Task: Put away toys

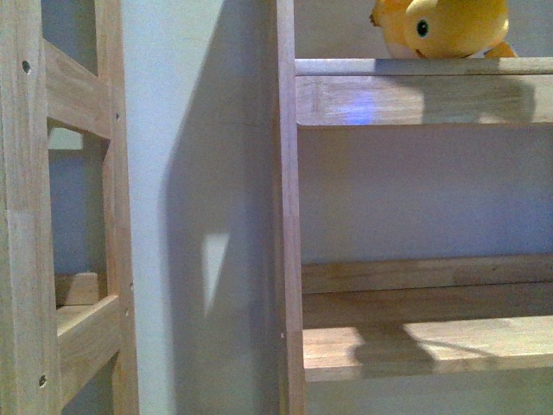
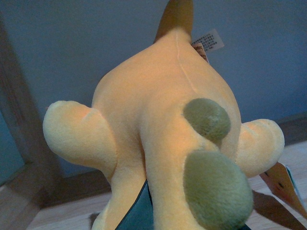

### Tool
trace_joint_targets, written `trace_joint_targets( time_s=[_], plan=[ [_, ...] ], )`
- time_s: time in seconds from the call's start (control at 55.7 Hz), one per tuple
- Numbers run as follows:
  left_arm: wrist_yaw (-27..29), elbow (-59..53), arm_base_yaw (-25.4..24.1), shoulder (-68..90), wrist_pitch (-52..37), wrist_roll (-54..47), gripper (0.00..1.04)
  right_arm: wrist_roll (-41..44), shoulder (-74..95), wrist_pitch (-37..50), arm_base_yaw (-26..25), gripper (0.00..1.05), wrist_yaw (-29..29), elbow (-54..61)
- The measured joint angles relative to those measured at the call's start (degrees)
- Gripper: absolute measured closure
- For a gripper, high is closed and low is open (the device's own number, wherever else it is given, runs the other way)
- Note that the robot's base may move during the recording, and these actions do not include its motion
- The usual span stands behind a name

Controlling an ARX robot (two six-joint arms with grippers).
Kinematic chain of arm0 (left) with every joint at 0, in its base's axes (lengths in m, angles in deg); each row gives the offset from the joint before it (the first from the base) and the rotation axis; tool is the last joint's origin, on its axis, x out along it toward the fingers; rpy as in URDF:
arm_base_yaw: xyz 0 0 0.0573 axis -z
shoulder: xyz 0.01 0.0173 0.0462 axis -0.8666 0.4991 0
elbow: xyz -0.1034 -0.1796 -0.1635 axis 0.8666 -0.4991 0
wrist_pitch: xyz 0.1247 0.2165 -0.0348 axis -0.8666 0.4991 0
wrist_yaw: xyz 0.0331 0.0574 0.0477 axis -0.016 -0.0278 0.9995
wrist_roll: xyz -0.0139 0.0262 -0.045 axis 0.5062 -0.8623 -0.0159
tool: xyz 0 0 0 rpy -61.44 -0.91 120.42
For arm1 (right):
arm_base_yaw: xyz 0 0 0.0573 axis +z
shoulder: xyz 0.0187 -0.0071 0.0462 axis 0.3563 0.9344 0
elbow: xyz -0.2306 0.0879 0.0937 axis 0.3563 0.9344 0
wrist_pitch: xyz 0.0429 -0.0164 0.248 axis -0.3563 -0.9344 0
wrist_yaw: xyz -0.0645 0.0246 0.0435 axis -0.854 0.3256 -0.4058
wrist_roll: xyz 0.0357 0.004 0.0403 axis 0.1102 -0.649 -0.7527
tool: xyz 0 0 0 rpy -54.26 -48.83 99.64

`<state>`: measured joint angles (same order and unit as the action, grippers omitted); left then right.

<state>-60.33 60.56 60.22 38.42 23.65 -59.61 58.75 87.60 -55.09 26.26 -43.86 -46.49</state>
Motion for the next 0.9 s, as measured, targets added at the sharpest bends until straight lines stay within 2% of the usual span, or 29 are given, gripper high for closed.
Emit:
trace_joint_targets(
  time_s=[0.269,0.629,0.719,0.898],
  plan=[
    [0.0,0.0,0.0,0.0,0.0,0.0,0.06,-6.5,7.1,-4.6,4.0,0.98,-0.3,-9.3],
    [0.0,0.0,0.0,0.0,0.0,0.0,0.06,-8.5,5.9,-3.4,6.0,0.98,-1.8,-5.0],
    [0.0,0.0,0.0,0.0,0.0,0.0,0.06,-8.5,4.4,-2.9,5.6,0.79,-1.6,-2.3],
    [0.0,0.0,0.0,0.0,0.0,0.0,0.06,-8.5,3.7,-2.6,4.5,0.54,-1.6,-0.3]
  ],
)
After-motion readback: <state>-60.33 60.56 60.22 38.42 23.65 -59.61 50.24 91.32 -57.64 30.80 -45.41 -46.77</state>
